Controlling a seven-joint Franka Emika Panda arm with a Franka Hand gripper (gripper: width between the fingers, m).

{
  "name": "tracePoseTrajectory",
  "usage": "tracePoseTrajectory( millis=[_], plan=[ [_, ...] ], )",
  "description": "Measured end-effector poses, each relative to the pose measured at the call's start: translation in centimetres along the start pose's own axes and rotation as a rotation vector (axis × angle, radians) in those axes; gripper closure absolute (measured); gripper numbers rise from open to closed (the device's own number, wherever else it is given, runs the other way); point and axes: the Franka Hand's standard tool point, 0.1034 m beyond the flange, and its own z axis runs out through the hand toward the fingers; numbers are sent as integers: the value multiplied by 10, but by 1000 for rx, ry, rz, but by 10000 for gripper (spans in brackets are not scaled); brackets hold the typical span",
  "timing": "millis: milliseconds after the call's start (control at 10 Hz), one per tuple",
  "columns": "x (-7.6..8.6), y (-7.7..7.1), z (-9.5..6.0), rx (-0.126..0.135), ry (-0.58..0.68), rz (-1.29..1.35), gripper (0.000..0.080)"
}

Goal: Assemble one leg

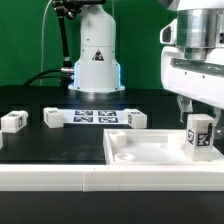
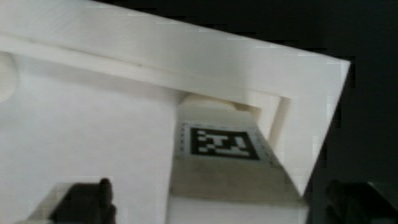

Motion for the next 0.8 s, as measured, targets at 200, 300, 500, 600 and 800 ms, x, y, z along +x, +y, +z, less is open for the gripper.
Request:
tracePoseTrajectory(
  millis=[200,300,500,600,800],
  plan=[
    [1,-1,0,8,5,-209,159],
    [1,-1,0,8,6,-306,151],
    [1,-2,-1,9,8,-495,151],
    [3,-2,-1,9,9,-636,151],
    [4,-2,-1,8,10,-811,151]
  ],
)
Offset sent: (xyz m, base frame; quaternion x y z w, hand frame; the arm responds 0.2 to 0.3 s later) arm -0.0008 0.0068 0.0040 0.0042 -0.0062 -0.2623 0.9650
